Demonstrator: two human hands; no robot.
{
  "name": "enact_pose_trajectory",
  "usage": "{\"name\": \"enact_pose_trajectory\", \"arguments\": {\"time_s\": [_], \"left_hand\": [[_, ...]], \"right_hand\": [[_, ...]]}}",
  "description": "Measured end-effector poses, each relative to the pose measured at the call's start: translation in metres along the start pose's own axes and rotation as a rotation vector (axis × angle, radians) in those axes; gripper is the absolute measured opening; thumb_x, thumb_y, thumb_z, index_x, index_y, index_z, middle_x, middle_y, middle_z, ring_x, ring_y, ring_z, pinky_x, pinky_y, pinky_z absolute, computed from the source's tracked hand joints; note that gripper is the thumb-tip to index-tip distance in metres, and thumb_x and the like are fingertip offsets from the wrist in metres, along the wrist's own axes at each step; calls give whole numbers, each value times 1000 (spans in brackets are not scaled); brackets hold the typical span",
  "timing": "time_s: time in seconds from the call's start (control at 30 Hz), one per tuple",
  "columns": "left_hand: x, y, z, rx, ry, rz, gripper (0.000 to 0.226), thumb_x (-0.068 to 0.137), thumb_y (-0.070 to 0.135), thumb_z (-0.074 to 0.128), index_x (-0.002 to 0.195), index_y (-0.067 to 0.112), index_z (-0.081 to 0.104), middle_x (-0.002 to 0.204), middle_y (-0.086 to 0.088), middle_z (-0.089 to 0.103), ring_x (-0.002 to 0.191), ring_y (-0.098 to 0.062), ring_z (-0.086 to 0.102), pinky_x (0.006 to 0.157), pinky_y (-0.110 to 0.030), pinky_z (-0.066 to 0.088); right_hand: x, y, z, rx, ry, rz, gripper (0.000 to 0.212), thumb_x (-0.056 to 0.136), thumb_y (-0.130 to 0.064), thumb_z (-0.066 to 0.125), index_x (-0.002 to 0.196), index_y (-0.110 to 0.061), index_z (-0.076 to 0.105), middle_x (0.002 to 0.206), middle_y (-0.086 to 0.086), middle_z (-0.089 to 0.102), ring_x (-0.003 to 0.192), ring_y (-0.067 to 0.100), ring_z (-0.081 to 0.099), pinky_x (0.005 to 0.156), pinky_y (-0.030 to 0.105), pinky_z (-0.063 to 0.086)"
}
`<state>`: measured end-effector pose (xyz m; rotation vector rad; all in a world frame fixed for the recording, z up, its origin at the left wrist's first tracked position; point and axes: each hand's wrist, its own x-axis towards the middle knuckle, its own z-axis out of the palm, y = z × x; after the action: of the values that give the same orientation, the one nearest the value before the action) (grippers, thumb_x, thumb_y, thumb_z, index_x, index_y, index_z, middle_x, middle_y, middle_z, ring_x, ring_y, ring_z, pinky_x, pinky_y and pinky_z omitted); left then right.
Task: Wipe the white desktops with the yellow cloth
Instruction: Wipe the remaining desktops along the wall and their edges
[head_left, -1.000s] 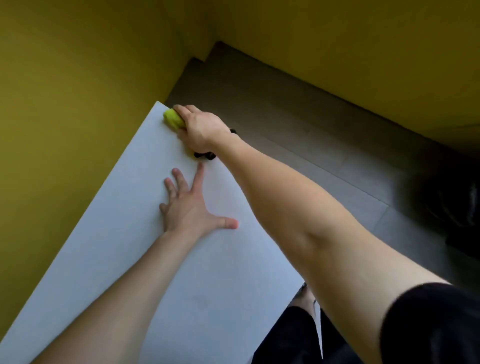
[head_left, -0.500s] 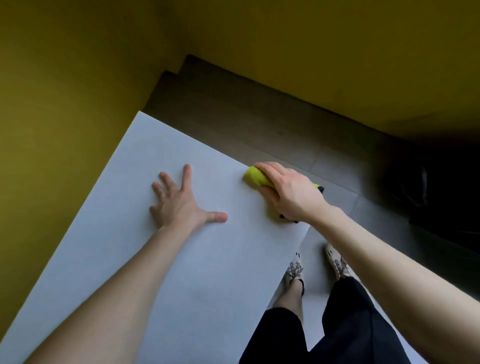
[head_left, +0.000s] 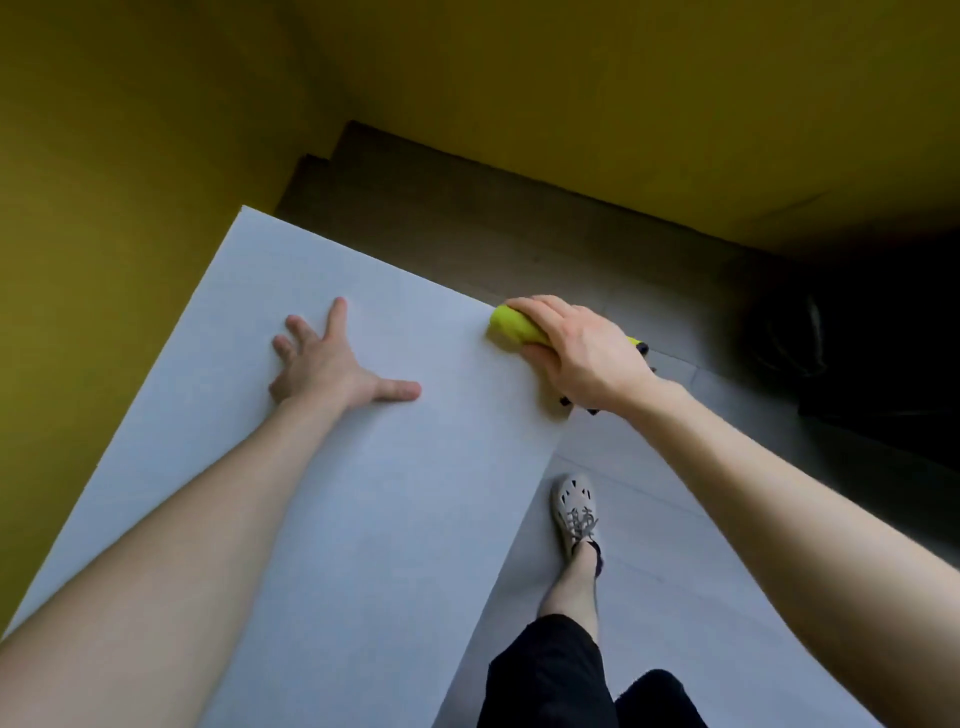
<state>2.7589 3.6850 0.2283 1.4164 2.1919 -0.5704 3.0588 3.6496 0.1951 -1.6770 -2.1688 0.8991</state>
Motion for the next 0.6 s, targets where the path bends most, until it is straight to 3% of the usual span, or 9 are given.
{"name": "enact_pose_trajectory", "arguments": {"time_s": [0.13, 0.2, 0.27, 0.37, 0.43, 0.5, 0.6], "left_hand": [[-3, -5, 2, -15, 9, 28, 159, 44, 94, 85, 168, 47, -4, 180, -13, -3, 165, -45, 4, 119, -75, 34], [-19, -11, 15, 5, 152, 132, 136, 62, 94, 76, 169, 43, 9, 179, -13, 9, 164, -41, 14, 122, -70, 33], [-48, -19, 48, 11, 338, 347, 103, 86, 83, 65, 169, 37, 24, 177, -13, 22, 163, -36, 20, 127, -63, 27], [-97, -35, 110, -11, 490, 715, 76, 98, 71, 51, 165, 35, 41, 173, -11, 35, 165, -28, 21, 133, -58, 11], [-109, -48, 143, 31, 518, 868, 67, 105, 63, 43, 165, 35, 41, 177, -7, 30, 167, -23, 18, 133, -60, 11], [-110, -57, 159, 48, 550, 913, 62, 110, 56, 37, 168, 36, 35, 181, -3, 18, 168, -18, 13, 132, -62, 14], [-107, -59, 166, 19, 609, 918, 61, 110, 52, 37, 169, 37, 34, 181, -1, 17, 167, -17, 14, 132, -60, 15]], "right_hand": [[-104, 44, -33, 96, 88, 323, 42, 107, -36, 62, 148, -39, 54, 137, -7, 68, 120, 28, 65, 96, 42, 50], [-127, 40, -22, 179, 177, 404, 45, 107, -36, 62, 151, -40, 52, 137, -6, 69, 121, 28, 64, 97, 41, 50], [-134, 18, 0, 320, 321, 448, 52, 108, -36, 61, 158, -40, 45, 143, -7, 65, 121, 23, 62, 97, 37, 46], [-127, -26, 50, 554, 542, 455, 59, 109, -31, 61, 164, -35, 38, 157, -8, 55, 134, 18, 57, 107, 36, 46], [-128, -64, 93, 674, 638, 434, 60, 110, -26, 60, 166, -31, 39, 169, -10, 42, 151, 12, 45, 121, 39, 41], [-145, -103, 137, 709, 701, 422, 62, 112, -22, 57, 170, -28, 34, 179, -14, 22, 163, 7, 26, 129, 34, 31], [-187, -144, 190, 749, 750, 362, 63, 113, -16, 55, 171, -23, 30, 181, -12, 13, 166, 8, 15, 132, 25, 18]]}}
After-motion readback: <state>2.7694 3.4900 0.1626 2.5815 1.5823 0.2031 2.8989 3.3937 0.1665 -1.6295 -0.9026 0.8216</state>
